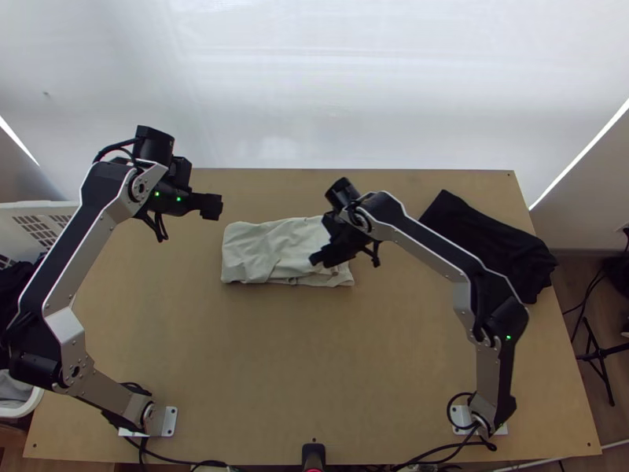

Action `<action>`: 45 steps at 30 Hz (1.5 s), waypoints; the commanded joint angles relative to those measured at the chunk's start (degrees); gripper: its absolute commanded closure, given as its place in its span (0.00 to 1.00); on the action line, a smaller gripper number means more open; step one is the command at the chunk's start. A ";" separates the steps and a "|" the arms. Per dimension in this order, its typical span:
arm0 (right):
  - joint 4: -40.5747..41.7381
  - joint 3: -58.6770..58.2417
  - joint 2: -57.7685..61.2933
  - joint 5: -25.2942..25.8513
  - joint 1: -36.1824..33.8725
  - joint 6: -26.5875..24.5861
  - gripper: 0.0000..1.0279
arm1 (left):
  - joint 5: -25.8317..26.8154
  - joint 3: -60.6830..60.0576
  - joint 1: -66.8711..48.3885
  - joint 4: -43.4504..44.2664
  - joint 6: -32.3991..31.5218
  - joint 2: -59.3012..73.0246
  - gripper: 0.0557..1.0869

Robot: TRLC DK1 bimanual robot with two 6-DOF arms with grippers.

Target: Fold the t-shirt

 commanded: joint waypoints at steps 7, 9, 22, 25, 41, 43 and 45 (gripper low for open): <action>1.78 -11.70 -4.91 0.09 -4.03 0.39 0.97 | 0.08 1.59 -0.55 0.09 -0.09 0.49 0.04; 2.31 -11.61 -4.73 0.09 -4.29 0.65 0.83 | 0.08 1.85 -0.55 0.09 -0.01 0.58 0.04; 2.66 -8.01 -4.29 -0.96 -10.36 3.46 0.03 | -0.01 2.29 -0.81 -1.40 0.87 -0.38 0.04; 3.36 -6.34 -2.98 -5.53 -12.64 4.34 0.03 | -0.01 3.78 -1.87 -1.67 1.05 -0.03 0.04; 4.59 1.31 0.98 -14.85 -14.58 5.75 0.03 | -1.76 13.45 -3.54 -6.85 0.52 3.04 0.04; 4.50 2.36 2.83 -14.85 -14.31 5.66 0.03 | -1.85 13.98 -3.54 -7.12 0.43 3.04 0.04; 4.50 2.98 4.23 -14.76 -14.05 5.66 0.03 | -1.94 14.68 -3.54 -7.47 0.35 3.04 0.04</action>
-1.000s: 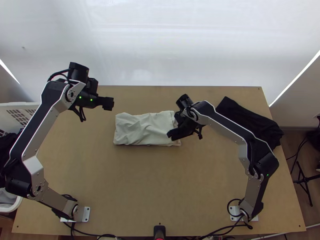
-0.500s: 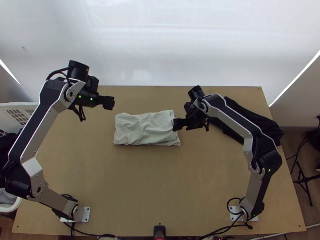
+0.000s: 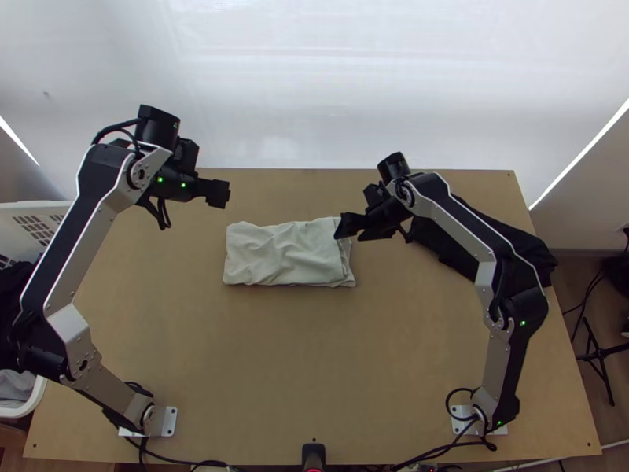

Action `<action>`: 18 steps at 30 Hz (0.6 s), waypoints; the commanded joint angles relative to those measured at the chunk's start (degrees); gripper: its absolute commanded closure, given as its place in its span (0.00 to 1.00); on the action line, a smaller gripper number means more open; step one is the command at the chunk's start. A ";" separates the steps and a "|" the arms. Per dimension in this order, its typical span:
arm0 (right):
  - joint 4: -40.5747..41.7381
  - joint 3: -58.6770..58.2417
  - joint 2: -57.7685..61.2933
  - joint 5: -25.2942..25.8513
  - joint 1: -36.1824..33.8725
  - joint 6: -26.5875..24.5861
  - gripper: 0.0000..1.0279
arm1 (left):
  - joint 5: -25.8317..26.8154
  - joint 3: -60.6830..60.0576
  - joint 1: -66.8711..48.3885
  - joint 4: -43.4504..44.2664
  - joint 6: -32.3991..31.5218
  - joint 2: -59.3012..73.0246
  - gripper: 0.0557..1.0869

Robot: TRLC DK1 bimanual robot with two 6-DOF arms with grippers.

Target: Fold the t-shirt

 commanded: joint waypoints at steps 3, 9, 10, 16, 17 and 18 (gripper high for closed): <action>-0.07 2.12 5.01 0.26 0.29 0.17 0.04 | -0.63 3.45 0.03 -1.79 -0.35 0.38 0.04; -0.24 1.60 8.87 2.10 0.46 -0.53 0.04 | -0.89 3.89 0.29 -1.96 -0.44 0.38 0.04; -0.24 1.60 9.40 2.10 0.38 -0.44 0.04 | -0.89 3.98 0.20 -1.96 -0.44 0.38 0.04; 0.11 1.16 10.46 2.01 0.03 -0.79 0.04 | -0.89 5.56 0.03 -2.14 -0.44 1.08 0.04; 0.20 1.25 10.54 2.01 0.11 -0.79 0.04 | -0.89 5.91 -0.06 -2.31 -0.44 1.34 0.04; 0.29 1.33 10.72 1.93 0.29 -0.79 0.04 | -0.89 6.27 -0.06 -2.49 -0.44 1.61 0.04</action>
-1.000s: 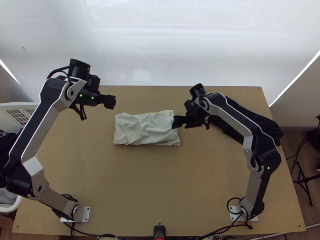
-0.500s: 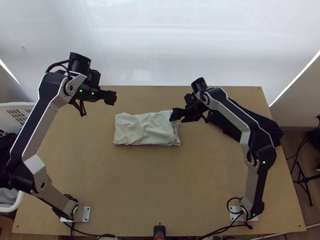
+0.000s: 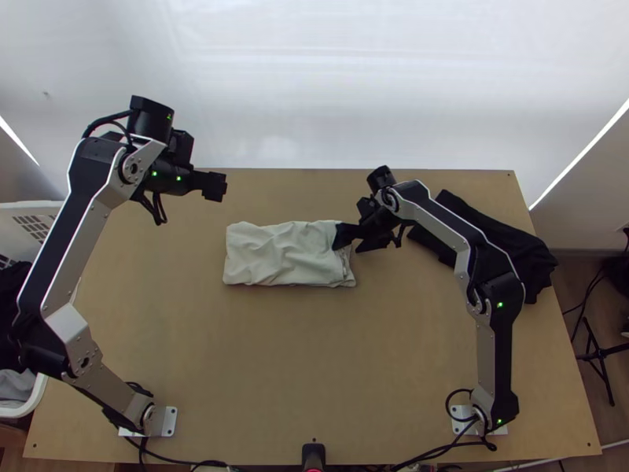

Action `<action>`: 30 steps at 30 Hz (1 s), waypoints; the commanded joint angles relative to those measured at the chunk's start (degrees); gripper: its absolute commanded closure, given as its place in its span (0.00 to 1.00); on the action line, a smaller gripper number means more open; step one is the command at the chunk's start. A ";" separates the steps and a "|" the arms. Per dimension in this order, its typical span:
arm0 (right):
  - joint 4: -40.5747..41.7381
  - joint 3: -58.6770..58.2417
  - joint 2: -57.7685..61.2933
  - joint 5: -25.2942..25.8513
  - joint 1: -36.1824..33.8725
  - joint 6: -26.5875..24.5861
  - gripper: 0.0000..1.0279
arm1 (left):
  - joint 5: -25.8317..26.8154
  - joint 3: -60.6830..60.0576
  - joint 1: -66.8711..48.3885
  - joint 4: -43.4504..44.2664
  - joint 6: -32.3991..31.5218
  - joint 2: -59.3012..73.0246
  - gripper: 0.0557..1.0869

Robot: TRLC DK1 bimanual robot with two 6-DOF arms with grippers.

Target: Fold the t-shirt

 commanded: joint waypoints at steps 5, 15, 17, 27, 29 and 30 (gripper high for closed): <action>0.29 0.22 2.42 -1.65 2.16 -0.95 0.04 | -0.06 3.65 -0.50 -1.36 -0.03 1.85 0.04; 8.28 -0.40 -0.22 -1.29 8.22 1.16 0.99 | -0.06 3.74 -1.38 -1.36 -0.55 2.03 0.04; 12.33 -3.74 -3.91 -0.77 7.26 3.09 0.97 | -0.06 3.74 -1.38 -1.45 -0.55 1.68 0.04; 10.22 -7.34 -21.14 -1.29 -0.66 2.92 0.97 | -0.06 3.57 -0.50 -2.32 -0.91 1.76 0.04; 8.72 -7.43 -22.63 -1.65 -3.03 3.00 0.97 | -0.06 3.65 -0.85 -2.24 -0.99 1.94 0.04; 8.37 -7.51 -23.25 -1.82 -4.26 3.00 0.97 | -0.06 3.65 -0.94 -2.24 -0.99 1.94 0.04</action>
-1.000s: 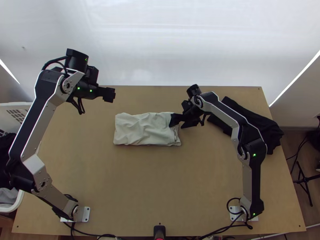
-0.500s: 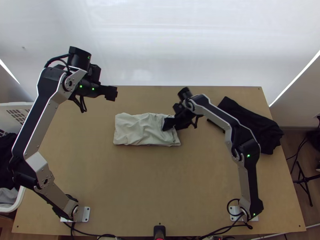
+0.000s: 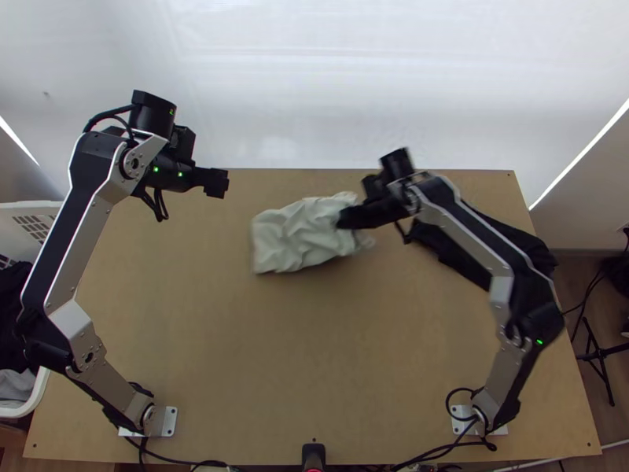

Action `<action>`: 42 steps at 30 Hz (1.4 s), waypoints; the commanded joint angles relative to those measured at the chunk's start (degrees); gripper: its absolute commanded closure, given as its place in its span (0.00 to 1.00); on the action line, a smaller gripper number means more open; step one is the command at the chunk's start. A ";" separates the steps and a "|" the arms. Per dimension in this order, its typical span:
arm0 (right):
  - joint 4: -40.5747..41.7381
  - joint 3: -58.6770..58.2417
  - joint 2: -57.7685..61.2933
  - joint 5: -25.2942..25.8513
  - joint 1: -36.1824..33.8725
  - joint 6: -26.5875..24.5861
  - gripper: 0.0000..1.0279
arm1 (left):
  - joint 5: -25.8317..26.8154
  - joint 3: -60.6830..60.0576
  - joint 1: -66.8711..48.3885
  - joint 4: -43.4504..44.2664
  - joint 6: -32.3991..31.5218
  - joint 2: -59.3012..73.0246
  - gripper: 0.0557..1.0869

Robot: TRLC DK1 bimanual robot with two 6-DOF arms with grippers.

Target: Fold the t-shirt

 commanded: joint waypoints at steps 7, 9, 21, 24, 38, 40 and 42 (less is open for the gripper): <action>-3.68 -0.80 -10.43 -1.78 -16.16 3.00 0.97 | 0.05 -0.06 -0.35 -0.16 -0.23 0.43 0.04; -4.30 -0.19 -10.79 -1.78 -18.71 3.61 0.97 | 0.05 -0.06 -0.35 -0.16 -0.23 0.43 0.04; -10.45 3.33 -12.54 -1.70 -28.03 5.11 0.97 | 0.05 0.11 -0.97 -0.16 -0.14 0.35 0.04; -10.98 2.89 -13.51 -1.52 -29.70 5.11 0.97 | 0.05 0.11 -0.97 -0.16 -0.05 0.26 0.04; -15.37 4.03 -15.27 -1.43 -36.11 2.21 0.97 | 0.05 0.29 -1.23 -0.51 0.04 -0.71 0.04; -15.81 4.21 -15.62 -1.43 -36.55 1.85 0.97 | 0.05 0.29 -1.23 -0.69 -0.05 -0.80 0.04; -16.51 4.38 -15.71 -1.43 -37.08 1.50 0.97 | 0.05 0.29 -1.32 -0.78 -0.05 -1.06 0.04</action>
